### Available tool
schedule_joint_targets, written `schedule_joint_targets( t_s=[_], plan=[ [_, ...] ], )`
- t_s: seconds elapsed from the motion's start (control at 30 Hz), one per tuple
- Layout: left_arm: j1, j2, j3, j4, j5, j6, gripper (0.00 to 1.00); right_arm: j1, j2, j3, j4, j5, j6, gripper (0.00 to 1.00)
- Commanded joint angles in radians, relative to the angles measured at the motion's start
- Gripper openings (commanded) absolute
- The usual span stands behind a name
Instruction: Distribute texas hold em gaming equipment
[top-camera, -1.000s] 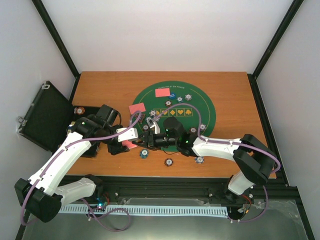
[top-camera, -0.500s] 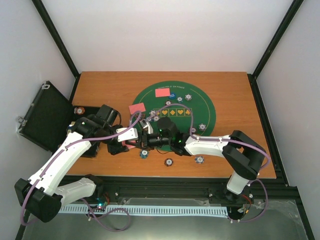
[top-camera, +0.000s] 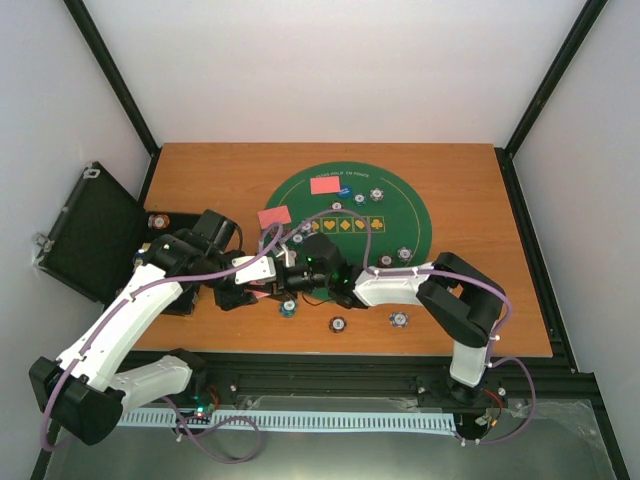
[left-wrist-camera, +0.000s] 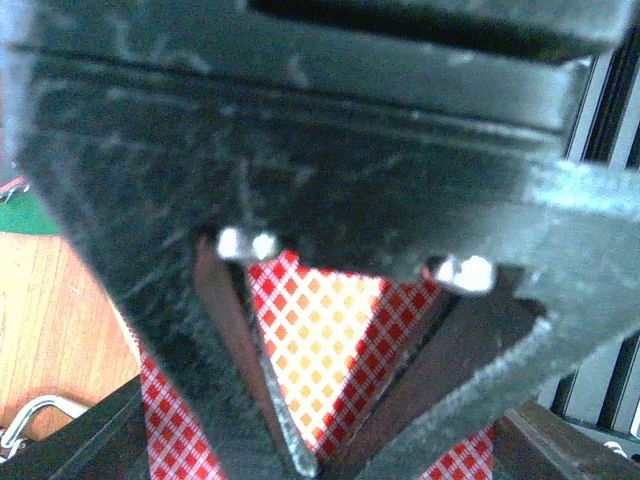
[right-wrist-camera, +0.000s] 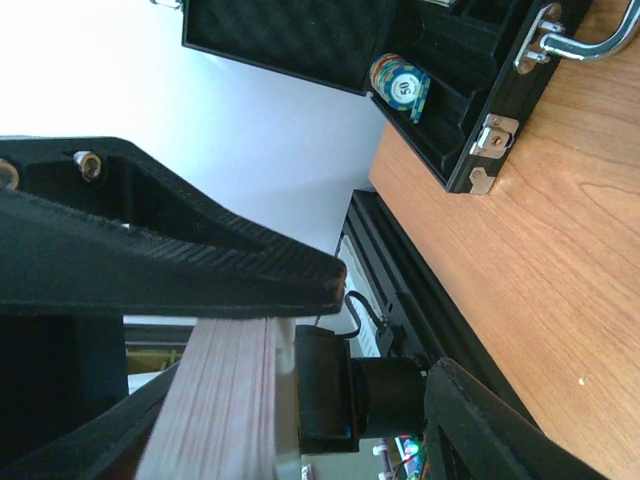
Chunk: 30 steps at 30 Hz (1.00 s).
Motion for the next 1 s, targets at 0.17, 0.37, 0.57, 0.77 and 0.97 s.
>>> schedule_joint_targets(
  t_s=[0.17, 0.37, 0.57, 0.77, 0.97],
  plan=[
    [0.002, -0.021, 0.01, -0.003, -0.005, 0.028, 0.11, -0.072, -0.066, -0.09, 0.007, -0.047, -0.017, 0.52],
    [0.002, -0.016, 0.013, 0.003, -0.002, 0.029, 0.11, -0.072, -0.119, -0.084, -0.083, -0.031, -0.059, 0.46],
    [0.002, -0.016, 0.001, 0.007, -0.017, 0.037, 0.11, -0.074, -0.165, -0.087, -0.16, -0.013, -0.089, 0.39],
    [0.002, -0.026, -0.017, 0.016, -0.027, 0.042, 0.11, -0.074, -0.22, -0.081, -0.24, 0.013, -0.124, 0.31],
    [0.002, -0.025, -0.016, 0.014, -0.033, 0.043, 0.11, -0.075, -0.255, -0.083, -0.29, 0.024, -0.144, 0.24]
  ],
)
